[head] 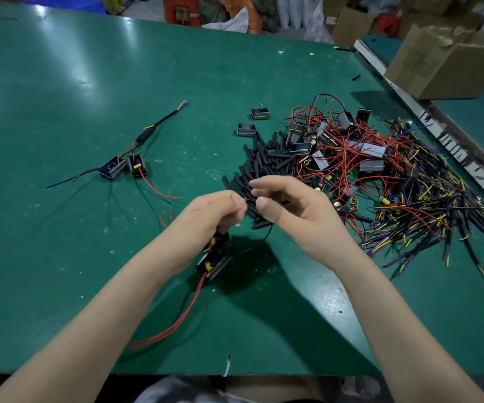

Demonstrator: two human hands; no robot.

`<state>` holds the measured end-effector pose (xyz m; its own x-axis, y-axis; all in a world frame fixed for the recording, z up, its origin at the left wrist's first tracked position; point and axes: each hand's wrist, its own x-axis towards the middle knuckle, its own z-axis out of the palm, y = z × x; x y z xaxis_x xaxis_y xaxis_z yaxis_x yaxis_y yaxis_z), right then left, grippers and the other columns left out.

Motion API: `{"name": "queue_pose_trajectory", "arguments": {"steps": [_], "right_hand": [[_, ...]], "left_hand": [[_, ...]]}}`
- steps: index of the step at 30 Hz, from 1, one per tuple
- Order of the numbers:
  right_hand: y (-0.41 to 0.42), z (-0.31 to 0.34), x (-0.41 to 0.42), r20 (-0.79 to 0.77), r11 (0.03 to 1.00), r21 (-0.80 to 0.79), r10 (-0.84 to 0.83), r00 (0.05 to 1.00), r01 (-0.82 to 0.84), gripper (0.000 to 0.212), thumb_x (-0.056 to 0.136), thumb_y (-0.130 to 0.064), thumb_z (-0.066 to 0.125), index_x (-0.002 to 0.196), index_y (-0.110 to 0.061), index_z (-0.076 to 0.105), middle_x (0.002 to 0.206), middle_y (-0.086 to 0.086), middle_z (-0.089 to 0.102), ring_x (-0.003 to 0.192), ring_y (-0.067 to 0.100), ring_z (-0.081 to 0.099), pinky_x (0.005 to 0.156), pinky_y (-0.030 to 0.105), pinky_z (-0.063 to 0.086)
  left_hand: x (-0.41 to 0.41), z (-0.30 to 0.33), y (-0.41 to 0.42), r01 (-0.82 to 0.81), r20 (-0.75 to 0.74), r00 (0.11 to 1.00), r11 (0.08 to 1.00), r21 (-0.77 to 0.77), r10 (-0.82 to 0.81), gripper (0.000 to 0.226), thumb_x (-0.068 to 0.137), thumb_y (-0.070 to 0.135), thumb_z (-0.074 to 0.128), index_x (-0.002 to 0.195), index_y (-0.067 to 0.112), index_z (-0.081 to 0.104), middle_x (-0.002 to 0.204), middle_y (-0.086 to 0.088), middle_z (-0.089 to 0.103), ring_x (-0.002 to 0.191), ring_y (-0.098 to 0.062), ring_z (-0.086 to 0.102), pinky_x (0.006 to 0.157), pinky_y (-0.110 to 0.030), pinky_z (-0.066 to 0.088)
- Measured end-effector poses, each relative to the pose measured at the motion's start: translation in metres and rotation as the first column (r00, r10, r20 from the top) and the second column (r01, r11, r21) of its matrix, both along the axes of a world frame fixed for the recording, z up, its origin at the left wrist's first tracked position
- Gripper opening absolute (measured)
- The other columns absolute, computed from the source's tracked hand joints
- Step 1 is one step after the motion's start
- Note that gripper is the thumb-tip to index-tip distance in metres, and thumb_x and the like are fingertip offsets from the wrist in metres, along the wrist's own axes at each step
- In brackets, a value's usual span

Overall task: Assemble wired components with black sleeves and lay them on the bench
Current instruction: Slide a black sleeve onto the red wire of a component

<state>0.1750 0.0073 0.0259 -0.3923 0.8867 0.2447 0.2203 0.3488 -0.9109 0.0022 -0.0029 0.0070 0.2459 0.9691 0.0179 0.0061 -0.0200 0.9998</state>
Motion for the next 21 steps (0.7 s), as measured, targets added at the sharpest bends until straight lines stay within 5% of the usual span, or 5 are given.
{"name": "queue_pose_trajectory", "arguments": {"steps": [6, 10, 12, 15, 21], "right_hand": [[0.001, -0.004, -0.003, 0.135, 0.958, 0.282, -0.093, 0.986, 0.052, 0.010, 0.090, -0.019, 0.059, 0.087, -0.015, 0.068, 0.088, -0.005, 0.061, 0.083, 0.010, 0.055, 0.074, 0.021, 0.040], [0.001, -0.005, -0.009, 0.183, 0.986, -0.091, -0.120, 0.976, 0.138, 0.019, 0.092, -0.020, 0.060, 0.075, -0.027, 0.063, 0.071, -0.022, 0.060, 0.074, -0.004, 0.049, 0.074, 0.018, 0.038], [0.004, -0.005, -0.009, 0.175, 0.931, -0.328, -0.103, 0.979, 0.157, 0.017, 0.090, -0.015, 0.058, 0.075, -0.013, 0.065, 0.073, -0.003, 0.061, 0.076, 0.013, 0.050, 0.074, 0.029, 0.037], [0.004, -0.004, -0.006, 0.251, 0.879, -0.452, -0.035, 0.967, 0.149, 0.024, 0.089, -0.019, 0.055, 0.085, 0.002, 0.067, 0.076, 0.008, 0.052, 0.078, 0.015, 0.044, 0.071, 0.028, 0.032], [-0.001, -0.005, -0.001, -0.003, 0.947, -0.302, -0.121, 0.993, 0.114, 0.008, 0.092, -0.019, 0.061, 0.091, -0.021, 0.068, 0.083, -0.008, 0.068, 0.076, -0.003, 0.060, 0.070, 0.006, 0.044]], "left_hand": [[0.004, -0.003, 0.001, 0.139, 0.214, 0.970, 0.985, -0.098, -0.116, 0.033, 0.082, 0.019, 0.042, 0.053, 0.024, 0.054, 0.052, 0.012, 0.031, 0.048, -0.004, 0.026, 0.046, -0.016, 0.027], [0.003, 0.001, -0.003, 0.058, -0.271, 0.963, 0.976, 0.209, 0.001, 0.025, 0.086, 0.026, 0.045, 0.063, 0.020, 0.051, 0.053, 0.013, 0.040, 0.053, 0.000, 0.036, 0.054, -0.016, 0.031], [0.000, 0.000, -0.005, 0.180, -0.613, 0.764, 0.847, 0.500, 0.199, 0.028, 0.088, 0.031, 0.041, 0.066, 0.016, 0.049, 0.059, 0.010, 0.041, 0.063, -0.011, 0.040, 0.062, -0.027, 0.035], [0.000, 0.000, -0.007, 0.354, -0.733, 0.550, 0.682, 0.639, 0.401, 0.030, 0.087, 0.028, 0.037, 0.065, 0.013, 0.051, 0.060, -0.001, 0.046, 0.063, -0.025, 0.043, 0.057, -0.036, 0.040], [-0.002, 0.001, -0.006, 0.002, -0.471, 0.864, 0.932, 0.363, 0.181, 0.028, 0.094, 0.020, 0.048, 0.067, 0.017, 0.054, 0.055, 0.011, 0.048, 0.060, 0.002, 0.043, 0.059, -0.012, 0.031]]}}
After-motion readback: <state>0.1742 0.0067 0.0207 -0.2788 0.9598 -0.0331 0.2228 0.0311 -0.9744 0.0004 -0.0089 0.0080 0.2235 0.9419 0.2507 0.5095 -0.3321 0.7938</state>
